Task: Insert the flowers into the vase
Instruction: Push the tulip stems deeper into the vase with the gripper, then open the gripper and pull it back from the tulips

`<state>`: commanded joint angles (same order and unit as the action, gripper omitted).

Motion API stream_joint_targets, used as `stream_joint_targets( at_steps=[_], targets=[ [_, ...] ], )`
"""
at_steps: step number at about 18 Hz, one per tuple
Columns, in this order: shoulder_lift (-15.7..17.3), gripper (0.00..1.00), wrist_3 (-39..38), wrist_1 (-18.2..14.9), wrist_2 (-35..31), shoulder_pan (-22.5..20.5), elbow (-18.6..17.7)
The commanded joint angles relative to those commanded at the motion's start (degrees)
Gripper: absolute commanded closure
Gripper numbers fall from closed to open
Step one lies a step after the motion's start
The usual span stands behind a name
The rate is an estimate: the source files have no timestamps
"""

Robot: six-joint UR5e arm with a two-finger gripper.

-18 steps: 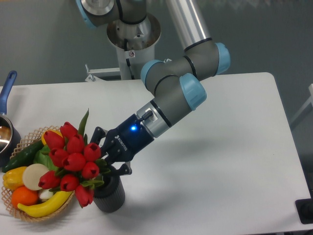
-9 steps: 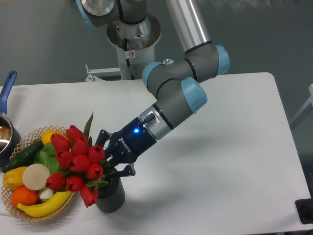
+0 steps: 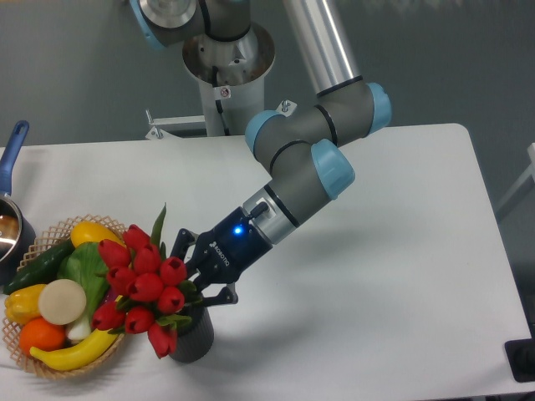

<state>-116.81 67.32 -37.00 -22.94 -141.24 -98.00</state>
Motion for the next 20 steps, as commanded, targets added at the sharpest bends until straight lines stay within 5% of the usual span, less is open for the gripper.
stream_joint_targets(
  at_steps=[5, 13, 20],
  targets=[
    [-0.44, 0.8, 0.09, 0.0, -0.79, -0.26, -0.09],
    [-0.44, 0.53, 0.18, 0.0, -0.79, -0.88, -0.7],
    [0.35, 0.02, 0.26, 0.09, -0.7, -1.84, -2.55]
  ],
)
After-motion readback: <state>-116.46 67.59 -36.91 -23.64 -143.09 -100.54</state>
